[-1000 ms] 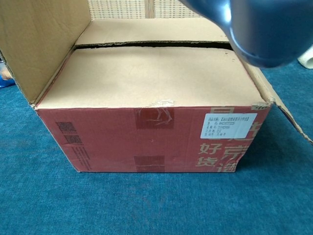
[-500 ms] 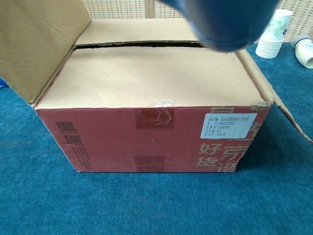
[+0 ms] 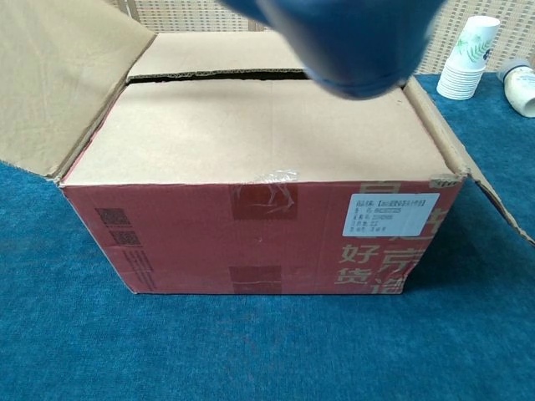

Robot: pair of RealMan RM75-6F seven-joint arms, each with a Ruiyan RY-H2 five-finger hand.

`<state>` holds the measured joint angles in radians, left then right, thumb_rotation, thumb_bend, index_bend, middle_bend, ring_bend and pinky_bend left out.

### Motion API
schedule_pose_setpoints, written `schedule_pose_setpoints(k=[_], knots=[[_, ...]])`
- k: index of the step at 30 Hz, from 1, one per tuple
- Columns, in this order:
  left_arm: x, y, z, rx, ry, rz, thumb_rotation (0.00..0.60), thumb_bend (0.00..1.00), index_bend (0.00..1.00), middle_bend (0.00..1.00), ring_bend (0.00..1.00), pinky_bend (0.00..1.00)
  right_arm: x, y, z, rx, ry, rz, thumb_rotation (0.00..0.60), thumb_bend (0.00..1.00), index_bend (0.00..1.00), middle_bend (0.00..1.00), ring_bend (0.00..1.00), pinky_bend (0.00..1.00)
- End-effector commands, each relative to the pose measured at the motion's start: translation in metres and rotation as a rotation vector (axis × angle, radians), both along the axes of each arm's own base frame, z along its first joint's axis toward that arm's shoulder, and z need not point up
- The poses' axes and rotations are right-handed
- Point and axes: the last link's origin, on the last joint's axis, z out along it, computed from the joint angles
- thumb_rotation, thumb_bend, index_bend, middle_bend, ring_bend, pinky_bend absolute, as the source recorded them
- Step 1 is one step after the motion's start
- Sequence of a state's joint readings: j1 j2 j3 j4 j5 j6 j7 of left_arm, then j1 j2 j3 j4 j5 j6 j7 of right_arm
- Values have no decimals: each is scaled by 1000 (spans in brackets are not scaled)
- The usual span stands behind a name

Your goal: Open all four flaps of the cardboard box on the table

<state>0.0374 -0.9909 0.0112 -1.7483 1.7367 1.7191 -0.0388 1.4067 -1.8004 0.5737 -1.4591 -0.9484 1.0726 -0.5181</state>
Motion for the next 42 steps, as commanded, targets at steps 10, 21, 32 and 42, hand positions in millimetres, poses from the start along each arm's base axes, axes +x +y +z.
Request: schedule_pose_setpoints(k=[10,21,32,42], knots=[[1,2,-4,-16,9,0,600,134,0,0,0,0,-59,-28,26,-79,50,-80,600,0,11,0,0,71],[4,4,-12,-46,21,-4,600,134,0,0,0,0,-155,-46,79,-182,115,-182,600,0,13,0,0,71],[5,5,-18,-68,33,-4,600,134,0,0,0,0,-230,-48,118,-251,153,-258,600,0,14,0,0,71],[5,6,-20,-74,36,0,600,134,0,0,0,0,-304,-46,155,-326,137,-400,600,0,19,0,0,71]])
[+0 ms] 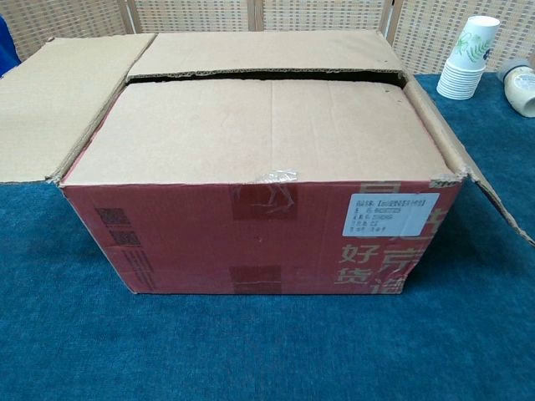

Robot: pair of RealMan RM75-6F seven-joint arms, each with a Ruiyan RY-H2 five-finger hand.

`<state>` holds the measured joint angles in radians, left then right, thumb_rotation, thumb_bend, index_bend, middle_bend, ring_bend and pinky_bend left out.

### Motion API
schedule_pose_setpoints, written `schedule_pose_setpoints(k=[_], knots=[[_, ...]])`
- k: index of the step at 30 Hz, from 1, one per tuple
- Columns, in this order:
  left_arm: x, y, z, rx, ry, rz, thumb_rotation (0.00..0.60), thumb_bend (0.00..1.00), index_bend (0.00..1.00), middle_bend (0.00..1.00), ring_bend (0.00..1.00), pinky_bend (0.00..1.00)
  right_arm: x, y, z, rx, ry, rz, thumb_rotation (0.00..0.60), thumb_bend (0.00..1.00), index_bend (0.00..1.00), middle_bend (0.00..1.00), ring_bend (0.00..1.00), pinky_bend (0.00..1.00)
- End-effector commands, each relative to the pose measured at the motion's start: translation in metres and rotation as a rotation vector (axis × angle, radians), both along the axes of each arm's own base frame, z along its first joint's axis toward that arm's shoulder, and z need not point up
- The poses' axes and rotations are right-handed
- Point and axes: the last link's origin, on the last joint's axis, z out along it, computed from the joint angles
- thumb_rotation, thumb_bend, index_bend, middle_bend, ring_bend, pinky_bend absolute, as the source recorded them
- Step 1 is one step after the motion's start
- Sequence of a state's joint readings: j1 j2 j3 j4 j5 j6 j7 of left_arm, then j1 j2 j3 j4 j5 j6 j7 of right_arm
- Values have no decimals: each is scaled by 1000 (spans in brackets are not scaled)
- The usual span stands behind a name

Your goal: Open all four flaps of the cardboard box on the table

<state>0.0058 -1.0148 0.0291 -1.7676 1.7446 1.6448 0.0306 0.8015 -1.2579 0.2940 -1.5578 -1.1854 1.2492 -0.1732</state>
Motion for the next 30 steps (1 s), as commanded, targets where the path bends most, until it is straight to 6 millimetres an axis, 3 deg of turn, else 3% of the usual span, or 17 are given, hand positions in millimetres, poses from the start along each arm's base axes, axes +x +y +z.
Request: schedule_pose_setpoints(k=[1,9,18,30], knots=[[0,1,0,0,0,1,600,134,0,0,0,0,-31,5,17,-56,-6,-60,600,0,20,0,0,71],[1,7,0,5,-16,-15,600,134,0,0,0,0,-81,39,42,-102,-57,-167,600,0,20,0,0,71],[8,21,-6,-2,-43,-57,600,134,0,0,0,0,-112,82,47,-79,-64,-243,600,0,19,0,0,71],[50,63,-9,-22,-35,-183,600,134,0,0,0,0,-149,140,57,-159,-13,-377,600,13,13,0,0,40]])
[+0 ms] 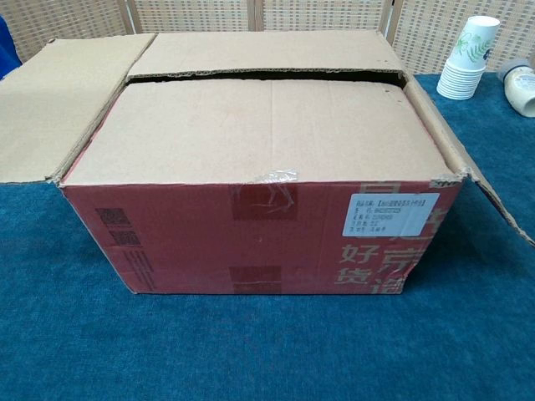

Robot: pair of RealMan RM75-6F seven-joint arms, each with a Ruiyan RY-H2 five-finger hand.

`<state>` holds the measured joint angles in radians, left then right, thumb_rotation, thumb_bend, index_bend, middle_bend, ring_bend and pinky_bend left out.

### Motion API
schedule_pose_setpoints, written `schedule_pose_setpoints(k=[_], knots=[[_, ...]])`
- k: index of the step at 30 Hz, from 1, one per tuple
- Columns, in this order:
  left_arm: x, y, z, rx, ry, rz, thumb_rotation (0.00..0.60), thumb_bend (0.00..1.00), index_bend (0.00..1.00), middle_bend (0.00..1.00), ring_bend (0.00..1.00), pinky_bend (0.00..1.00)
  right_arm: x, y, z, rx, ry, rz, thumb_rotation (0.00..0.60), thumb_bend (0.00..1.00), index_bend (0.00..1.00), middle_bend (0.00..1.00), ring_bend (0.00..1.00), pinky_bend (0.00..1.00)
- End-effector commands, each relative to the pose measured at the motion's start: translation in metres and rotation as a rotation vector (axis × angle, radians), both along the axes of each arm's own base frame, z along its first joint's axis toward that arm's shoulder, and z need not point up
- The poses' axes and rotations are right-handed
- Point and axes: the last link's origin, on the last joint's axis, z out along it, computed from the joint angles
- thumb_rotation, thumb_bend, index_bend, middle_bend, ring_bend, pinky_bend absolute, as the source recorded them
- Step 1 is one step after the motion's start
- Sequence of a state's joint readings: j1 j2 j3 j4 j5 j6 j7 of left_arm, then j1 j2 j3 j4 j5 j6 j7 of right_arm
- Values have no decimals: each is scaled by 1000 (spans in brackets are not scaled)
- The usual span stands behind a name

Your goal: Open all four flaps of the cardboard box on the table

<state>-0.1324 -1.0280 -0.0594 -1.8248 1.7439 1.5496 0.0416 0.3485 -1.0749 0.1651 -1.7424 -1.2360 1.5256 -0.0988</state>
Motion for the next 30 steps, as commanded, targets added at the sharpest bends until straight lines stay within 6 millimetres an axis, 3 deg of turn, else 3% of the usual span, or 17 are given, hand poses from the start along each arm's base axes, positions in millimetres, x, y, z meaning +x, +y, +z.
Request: schedule_pose_setpoints(k=[1,10,15,30], knots=[[17,18,-2,-11,7,-39,600,134,0,0,0,0,-13,24,1,-33,33,-43,600,5,13,0,0,36],[55,55,-20,-80,0,-100,600,134,6,0,0,0,-33,73,-9,-67,11,-103,600,0,12,0,0,1],[83,73,-31,-108,18,-128,600,134,9,0,0,0,-46,90,-12,-68,-23,-129,600,0,12,0,0,0],[139,113,-91,-186,73,-112,600,134,0,0,0,0,-47,103,-4,-66,-122,-103,600,0,12,0,0,0]])
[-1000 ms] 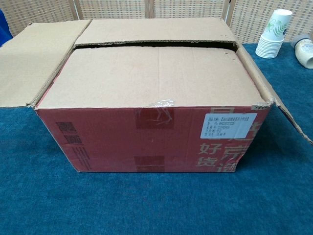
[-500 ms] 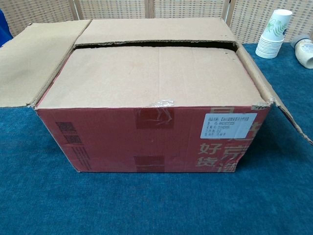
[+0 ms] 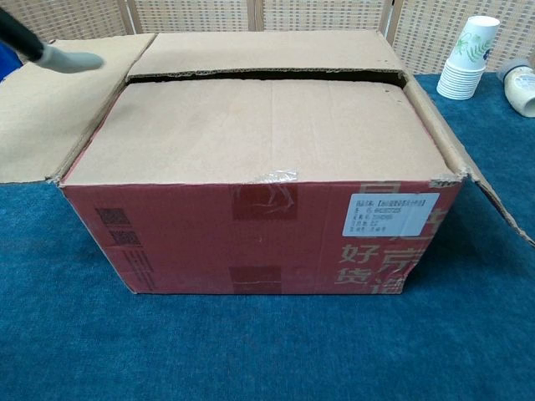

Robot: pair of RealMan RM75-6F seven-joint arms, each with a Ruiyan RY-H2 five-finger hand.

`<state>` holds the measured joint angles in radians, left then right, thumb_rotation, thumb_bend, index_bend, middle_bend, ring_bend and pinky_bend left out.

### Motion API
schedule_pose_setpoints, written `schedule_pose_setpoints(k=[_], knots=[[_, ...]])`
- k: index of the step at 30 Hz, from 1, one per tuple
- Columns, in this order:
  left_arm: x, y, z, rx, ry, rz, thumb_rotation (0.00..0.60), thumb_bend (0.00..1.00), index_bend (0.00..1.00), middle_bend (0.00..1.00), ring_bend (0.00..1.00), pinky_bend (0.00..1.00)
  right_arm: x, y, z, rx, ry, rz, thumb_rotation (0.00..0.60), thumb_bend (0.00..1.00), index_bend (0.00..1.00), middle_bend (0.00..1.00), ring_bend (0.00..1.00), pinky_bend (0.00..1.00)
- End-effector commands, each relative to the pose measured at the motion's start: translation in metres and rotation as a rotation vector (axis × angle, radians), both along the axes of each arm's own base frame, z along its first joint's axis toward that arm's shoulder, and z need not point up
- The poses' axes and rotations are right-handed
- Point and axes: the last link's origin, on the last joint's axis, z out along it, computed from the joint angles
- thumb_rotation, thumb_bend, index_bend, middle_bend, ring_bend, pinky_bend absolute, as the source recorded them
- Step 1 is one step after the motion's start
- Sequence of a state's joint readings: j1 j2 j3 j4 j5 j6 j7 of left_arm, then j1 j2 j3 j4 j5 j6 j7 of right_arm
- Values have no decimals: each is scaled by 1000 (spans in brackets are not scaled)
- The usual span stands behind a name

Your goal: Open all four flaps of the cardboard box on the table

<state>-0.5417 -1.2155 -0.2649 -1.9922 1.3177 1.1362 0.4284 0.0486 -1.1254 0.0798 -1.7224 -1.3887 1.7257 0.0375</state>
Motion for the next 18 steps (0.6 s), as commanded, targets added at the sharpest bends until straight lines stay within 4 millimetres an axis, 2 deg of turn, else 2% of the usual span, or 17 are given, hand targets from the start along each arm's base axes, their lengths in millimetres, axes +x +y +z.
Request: schedule_pose_setpoints(k=[1,10,18], knots=[[22,14,-24,-2,33,-14,600,134,0,0,0,0,1,1,2,4,-15,13,600,0,12,0,0,0],[40,28,-56,12,66,1,600,135,0,0,0,0,2,2,5,11,-50,38,600,0,11,0,0,0],[46,41,-65,45,76,17,600,134,1,0,0,0,1,3,7,16,-80,45,600,0,11,0,0,0]])
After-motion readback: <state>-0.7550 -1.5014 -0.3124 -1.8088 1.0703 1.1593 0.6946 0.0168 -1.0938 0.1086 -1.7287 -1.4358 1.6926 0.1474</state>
